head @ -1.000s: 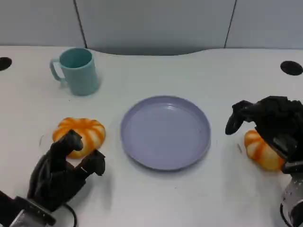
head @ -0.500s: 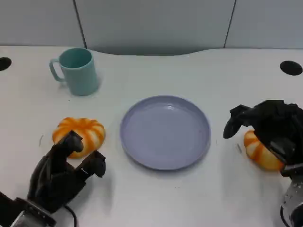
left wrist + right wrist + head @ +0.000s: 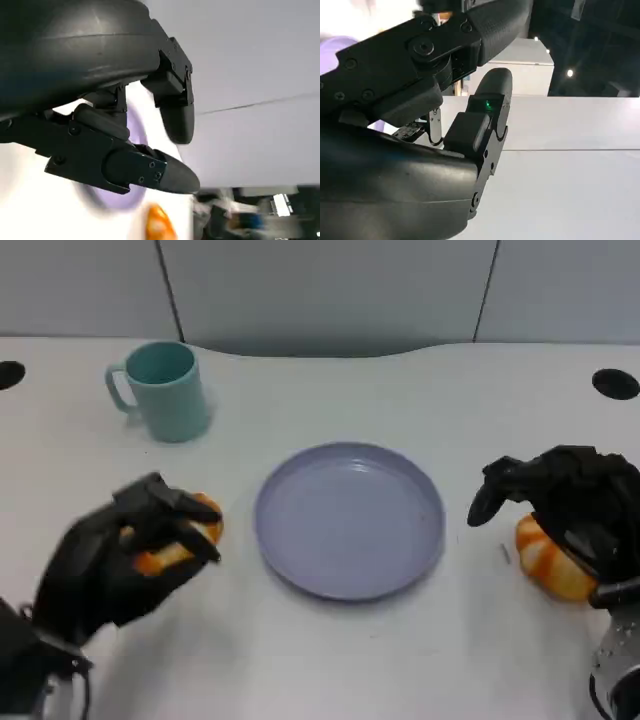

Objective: Grasp the bread from the table and place it into the plate.

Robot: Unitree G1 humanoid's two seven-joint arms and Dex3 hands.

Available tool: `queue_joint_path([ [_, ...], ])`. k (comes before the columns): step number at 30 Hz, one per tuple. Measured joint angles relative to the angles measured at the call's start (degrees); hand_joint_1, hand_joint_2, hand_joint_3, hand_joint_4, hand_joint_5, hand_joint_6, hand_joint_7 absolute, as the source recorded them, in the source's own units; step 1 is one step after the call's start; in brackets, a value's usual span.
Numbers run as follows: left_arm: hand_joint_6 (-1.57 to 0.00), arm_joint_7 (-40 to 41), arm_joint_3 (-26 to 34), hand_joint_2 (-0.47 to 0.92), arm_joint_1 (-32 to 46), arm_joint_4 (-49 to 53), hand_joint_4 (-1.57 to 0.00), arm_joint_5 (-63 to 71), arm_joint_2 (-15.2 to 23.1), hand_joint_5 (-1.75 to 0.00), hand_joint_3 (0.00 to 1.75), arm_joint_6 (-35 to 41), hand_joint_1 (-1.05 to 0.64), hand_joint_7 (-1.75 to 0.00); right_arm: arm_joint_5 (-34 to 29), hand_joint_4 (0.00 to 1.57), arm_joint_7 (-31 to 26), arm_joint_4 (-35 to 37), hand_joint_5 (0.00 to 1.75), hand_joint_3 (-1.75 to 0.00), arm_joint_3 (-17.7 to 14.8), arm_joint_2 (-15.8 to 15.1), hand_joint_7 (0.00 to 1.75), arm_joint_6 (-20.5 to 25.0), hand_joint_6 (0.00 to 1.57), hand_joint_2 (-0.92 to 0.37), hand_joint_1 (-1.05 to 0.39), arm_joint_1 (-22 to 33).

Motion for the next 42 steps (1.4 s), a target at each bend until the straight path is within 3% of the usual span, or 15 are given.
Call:
queue_joint_path([
  [7, -0.23, 9.3, -3.4, 0.92, -2.3, -0.5, -0.04, 7.7, 4.0, -1.03, 0.05, -1.7, -0.82, -0.54, -0.1, 0.74, -1.1, 0.2, 1.28, 0.0, 0.1, 0.0, 0.3, 0.0, 1.09, -0.82, -0.48, -0.2],
  [13, -0.1, 18.8, -7.3, 0.92, -9.2, 7.0, 0.0, 19.1, 10.9, -0.64, 0.1, -6.7, -0.91, -0.38, -0.5, 0.77, -1.4, 1.4, 1.24, 0.0, 0.3, 0.0, 0.31, -1.2, 1.09, -0.84, -0.5, -1.1],
  [17, -0.01, 23.4, -11.4, 0.92, -13.6, 15.4, 0.0, 25.4, 14.4, -0.1, 0.13, -6.6, -1.02, -0.19, -0.7, 0.78, -1.4, 2.5, 1.21, 0.0, 0.2, 0.0, 0.29, -1.4, 1.09, -0.83, -0.48, -1.7],
  [18, 0.0, 24.1, -12.6, 0.92, -14.7, 17.4, 0.0, 26.8, 15.1, -0.05, 0.13, -5.8, -1.03, -0.16, -0.7, 0.79, -1.2, 2.9, 1.2, 0.0, 0.2, 0.0, 0.29, -1.5, 1.09, -0.83, -0.48, -2.0],
  [23, 0.0, 28.1, -17.8, 0.92, -19.5, 24.7, 0.0, 31.8, 17.5, 0.0, 0.16, -3.2, -1.05, -0.01, -0.7, 0.8, -1.3, 4.3, 1.21, 0.0, -0.1, 0.1, 0.28, -1.9, 1.1, -0.82, -0.48, -3.3],
  [33, -0.01, 37.6, -26.3, 0.92, -26.1, 33.0, 0.0, 39.0, 19.9, 0.0, 0.18, -1.3, -1.05, -0.01, -0.7, 0.79, -1.2, 5.4, 1.26, 0.0, -0.5, 0.3, 0.28, -1.8, 1.11, -0.82, -0.47, -4.2],
  [42, -0.01, 40.7, -29.6, 0.92, -28.1, 37.8, 0.0, 40.1, 19.9, 0.0, 0.18, -1.2, -1.05, -0.01, -0.8, 0.78, -1.2, 5.6, 1.3, 0.0, -0.5, 0.3, 0.28, -1.9, 1.11, -0.82, -0.47, -4.6],
])
